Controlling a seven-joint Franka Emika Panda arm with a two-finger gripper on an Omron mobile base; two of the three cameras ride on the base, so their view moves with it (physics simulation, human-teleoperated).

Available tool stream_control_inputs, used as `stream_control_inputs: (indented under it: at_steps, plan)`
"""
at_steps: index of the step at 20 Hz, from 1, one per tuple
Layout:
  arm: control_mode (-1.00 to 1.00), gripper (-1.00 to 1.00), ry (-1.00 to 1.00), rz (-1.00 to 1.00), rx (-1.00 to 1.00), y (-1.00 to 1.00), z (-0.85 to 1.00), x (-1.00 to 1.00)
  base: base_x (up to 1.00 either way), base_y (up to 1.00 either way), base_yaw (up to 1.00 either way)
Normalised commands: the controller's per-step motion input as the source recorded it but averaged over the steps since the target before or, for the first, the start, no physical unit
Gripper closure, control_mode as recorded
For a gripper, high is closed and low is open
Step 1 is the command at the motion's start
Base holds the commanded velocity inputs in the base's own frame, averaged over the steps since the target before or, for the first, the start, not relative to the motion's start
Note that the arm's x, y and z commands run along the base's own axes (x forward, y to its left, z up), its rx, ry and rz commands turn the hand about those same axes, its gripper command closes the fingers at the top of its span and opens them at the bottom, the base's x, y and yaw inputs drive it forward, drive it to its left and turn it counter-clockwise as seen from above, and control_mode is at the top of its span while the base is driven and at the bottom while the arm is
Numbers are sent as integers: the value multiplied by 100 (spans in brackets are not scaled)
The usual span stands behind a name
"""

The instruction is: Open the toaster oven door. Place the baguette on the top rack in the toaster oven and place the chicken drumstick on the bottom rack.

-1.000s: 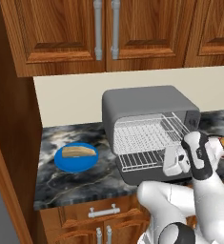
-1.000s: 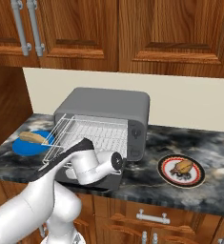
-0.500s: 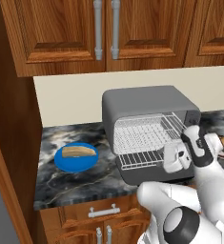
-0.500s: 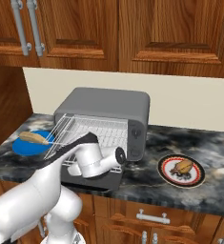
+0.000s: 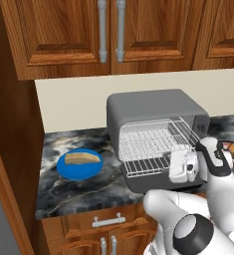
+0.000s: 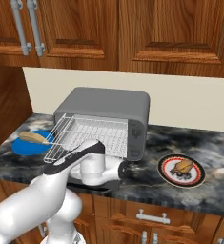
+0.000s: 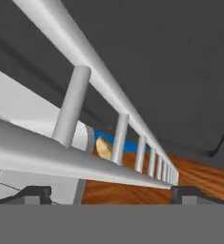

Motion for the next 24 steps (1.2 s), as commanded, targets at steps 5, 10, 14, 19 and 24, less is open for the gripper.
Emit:
stream_control_inputs:
  at_steps: [5, 10, 14, 19, 24]
  plan:
    - [-100, -100, -4, 0, 22, -42, 74, -13, 0, 0, 0]
    - [-100, -100, 5, -1, 19, -23, 24, -67, 0, 0, 0]
    - [-100, -100, 0, -7, 19, -35, 40, -78, 0, 0, 0]
    - [-100, -100, -11, 1, 3, -5, 84, -99, 0, 0, 0]
    - [-100, -100, -12, 2, -17, 0, 100, -69, 0, 0, 0]
